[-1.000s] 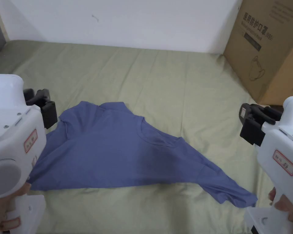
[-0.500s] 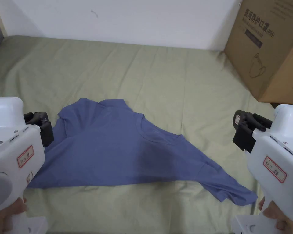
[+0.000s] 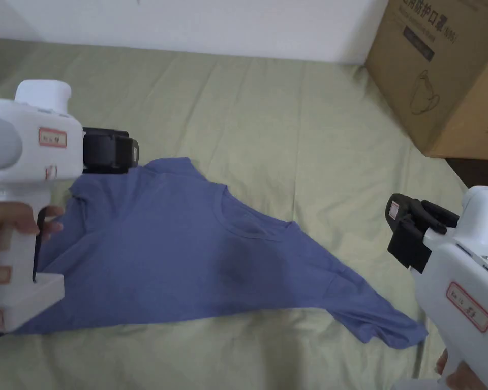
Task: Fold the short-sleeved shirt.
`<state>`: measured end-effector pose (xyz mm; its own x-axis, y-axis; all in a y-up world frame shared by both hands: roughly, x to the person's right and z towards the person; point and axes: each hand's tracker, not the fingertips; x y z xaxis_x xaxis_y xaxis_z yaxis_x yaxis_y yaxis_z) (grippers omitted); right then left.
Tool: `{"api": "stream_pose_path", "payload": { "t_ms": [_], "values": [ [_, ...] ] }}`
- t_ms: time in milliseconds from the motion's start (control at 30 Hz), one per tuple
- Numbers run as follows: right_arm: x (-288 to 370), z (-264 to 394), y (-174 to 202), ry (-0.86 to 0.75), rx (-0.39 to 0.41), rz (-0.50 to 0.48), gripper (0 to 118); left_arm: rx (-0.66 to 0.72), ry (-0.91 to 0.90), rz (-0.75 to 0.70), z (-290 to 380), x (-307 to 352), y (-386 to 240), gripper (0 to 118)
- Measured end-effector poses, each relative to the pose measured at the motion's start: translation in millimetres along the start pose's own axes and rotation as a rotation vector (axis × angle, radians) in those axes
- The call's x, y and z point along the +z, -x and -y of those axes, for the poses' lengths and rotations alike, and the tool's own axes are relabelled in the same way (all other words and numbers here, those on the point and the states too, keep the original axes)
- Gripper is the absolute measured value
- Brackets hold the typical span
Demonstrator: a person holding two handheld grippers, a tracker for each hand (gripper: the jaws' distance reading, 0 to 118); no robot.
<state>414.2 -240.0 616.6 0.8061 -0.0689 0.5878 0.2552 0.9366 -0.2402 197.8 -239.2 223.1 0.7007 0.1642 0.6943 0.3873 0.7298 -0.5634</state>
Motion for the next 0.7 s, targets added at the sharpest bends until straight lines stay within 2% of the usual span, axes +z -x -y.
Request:
{"api": "stream_pose_path", "payload": {
  "t_ms": [233, 400, 600, 633, 700],
  "values": [
    [-42, 3, -23, 0.083, -0.05, 0.045, 0, -0.14, 0.192, -0.016, -66, -142, -12, 113],
    [-75, 10, -38, 0.154, -0.062, 0.086, 0, -0.203, 0.331, -0.041, -77, -242, -19, 113],
    [-95, 25, -49, 0.22, -0.081, 0.139, 0, -0.359, 0.491, -0.114, -63, -330, -36, 112],
    [-98, 28, -49, 0.238, -0.088, 0.142, 0, -0.337, 0.477, -0.129, -63, -331, -36, 109],
    [-104, 33, -54, 0.267, -0.106, 0.143, 0, -0.322, 0.508, -0.169, -60, -348, -36, 92]
  ]
}}
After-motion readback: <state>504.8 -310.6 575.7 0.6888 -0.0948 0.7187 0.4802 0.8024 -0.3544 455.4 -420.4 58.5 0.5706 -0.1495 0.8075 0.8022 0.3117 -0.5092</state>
